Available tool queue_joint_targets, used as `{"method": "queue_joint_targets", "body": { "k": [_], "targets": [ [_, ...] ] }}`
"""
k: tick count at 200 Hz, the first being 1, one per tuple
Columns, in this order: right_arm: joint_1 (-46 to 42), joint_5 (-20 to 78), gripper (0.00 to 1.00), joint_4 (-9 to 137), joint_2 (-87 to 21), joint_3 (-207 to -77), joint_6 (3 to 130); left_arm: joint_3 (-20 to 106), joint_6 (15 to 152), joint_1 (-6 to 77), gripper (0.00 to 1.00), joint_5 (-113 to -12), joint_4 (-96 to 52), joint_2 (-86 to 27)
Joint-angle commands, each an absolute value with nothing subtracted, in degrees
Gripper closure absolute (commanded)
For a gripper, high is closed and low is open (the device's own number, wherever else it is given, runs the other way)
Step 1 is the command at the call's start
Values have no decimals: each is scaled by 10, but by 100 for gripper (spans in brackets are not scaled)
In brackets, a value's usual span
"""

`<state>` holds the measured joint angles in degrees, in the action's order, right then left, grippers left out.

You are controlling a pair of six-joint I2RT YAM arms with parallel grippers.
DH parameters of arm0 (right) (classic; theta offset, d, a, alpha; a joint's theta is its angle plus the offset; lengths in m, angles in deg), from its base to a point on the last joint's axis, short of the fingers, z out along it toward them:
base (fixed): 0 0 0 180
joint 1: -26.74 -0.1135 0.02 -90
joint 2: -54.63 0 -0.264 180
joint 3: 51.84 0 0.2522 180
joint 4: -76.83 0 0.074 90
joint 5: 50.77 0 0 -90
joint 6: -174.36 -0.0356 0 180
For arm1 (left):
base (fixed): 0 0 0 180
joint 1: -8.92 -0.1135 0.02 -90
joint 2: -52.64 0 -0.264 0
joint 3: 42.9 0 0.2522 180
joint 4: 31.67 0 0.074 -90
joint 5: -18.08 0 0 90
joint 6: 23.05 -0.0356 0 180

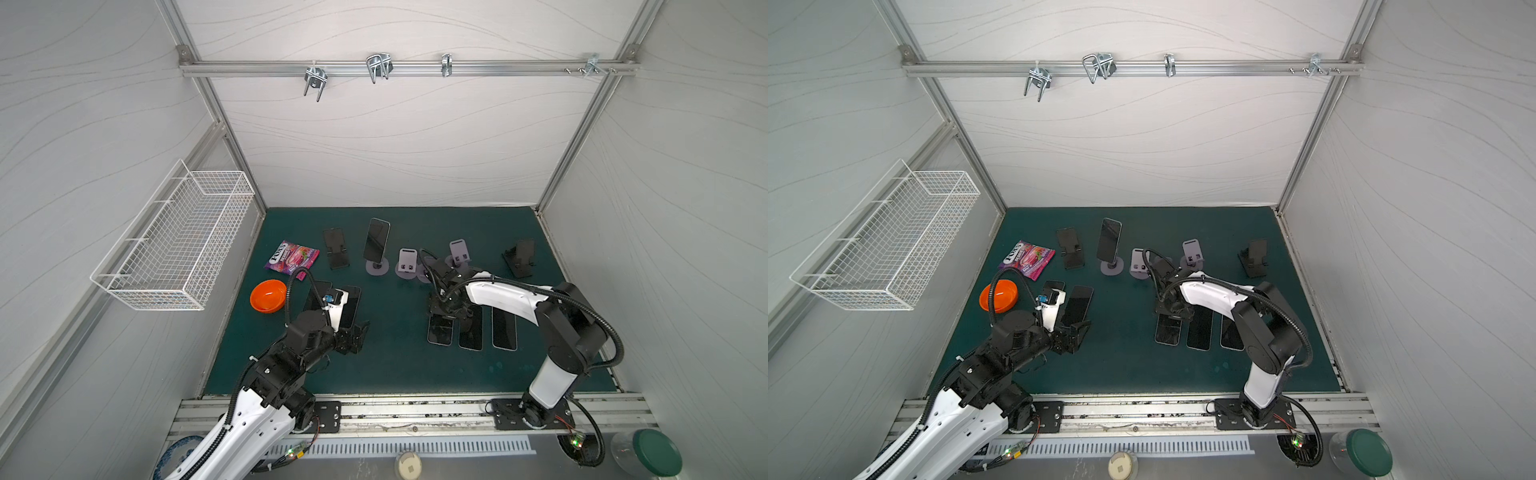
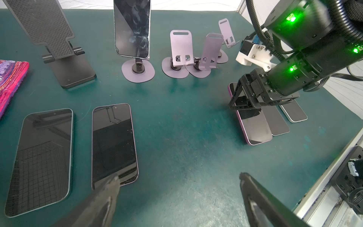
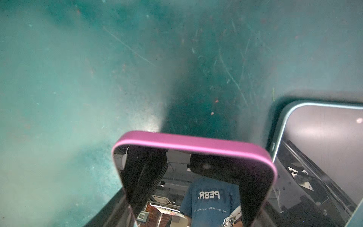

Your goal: Remove the phone from the phone stand

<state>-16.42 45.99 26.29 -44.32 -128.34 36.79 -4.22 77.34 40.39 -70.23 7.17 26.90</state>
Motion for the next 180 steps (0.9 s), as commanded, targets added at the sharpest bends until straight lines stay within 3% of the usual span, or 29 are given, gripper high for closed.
{"method": "queue_joint_targets", "body": {
  "k": [1,180],
  "targets": [
    [-169,472,32,243,-451,-1291,364,-22,765,406,4,-715,58,267],
    [-157,452,23,270,-501,-1268,378,-22,813,407,5,-774,123,348]
  ]
}}
